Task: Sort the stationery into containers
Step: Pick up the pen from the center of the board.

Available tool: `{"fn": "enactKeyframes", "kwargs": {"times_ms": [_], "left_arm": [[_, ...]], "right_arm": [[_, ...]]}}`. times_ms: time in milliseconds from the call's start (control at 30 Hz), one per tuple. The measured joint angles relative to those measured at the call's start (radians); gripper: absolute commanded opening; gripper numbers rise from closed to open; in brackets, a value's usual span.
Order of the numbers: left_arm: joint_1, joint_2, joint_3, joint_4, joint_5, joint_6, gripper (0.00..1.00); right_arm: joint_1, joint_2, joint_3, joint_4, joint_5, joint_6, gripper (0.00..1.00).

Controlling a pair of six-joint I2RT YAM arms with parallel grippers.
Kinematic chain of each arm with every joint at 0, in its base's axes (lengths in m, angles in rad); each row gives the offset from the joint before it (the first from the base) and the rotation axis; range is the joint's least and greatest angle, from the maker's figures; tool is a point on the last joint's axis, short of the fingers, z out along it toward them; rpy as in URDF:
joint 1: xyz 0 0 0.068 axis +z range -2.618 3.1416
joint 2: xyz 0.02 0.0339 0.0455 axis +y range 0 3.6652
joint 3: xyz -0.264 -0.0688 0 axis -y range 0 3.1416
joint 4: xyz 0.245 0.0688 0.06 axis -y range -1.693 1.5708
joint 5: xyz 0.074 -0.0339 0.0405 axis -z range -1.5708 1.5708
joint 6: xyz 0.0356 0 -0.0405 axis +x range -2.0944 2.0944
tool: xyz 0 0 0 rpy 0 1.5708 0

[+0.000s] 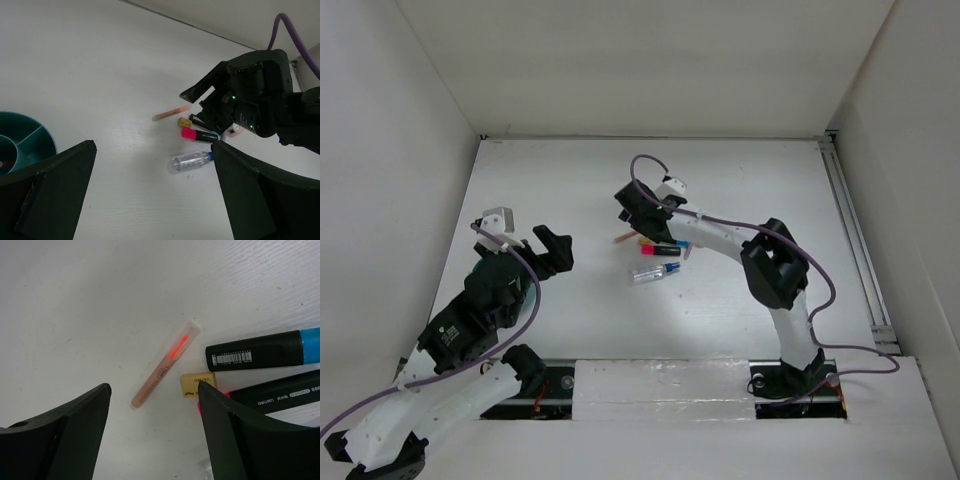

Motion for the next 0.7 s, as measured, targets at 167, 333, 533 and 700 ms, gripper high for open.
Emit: {"fn": "enactKeyframes", "kwargs": {"times_ms": [167,333,533,700], "left_arm": [[0.000,0.000,0.000,0.001,0.008,0.000,1.00],[0.000,-0.006,0.000,0.000,0.010,0.000,1.00],[0.000,-0.018,0.000,0.002,0.010,0.001,1.00],[0.000,-0.018,0.000,0.001,0.010,0.000,1.00]], "right_arm": [[0.000,0.035,0.038,-0.002,0.003,0.000,0.76],[-0.002,0.080,0.066,0.001,0.002,0.000,0.75],[-0.009,0.117,0.074,0.002,-0.005,-0.002,0.75],[-0.016,0.140,0.082,0.002,-0.005,-0.004,0.75]]}}
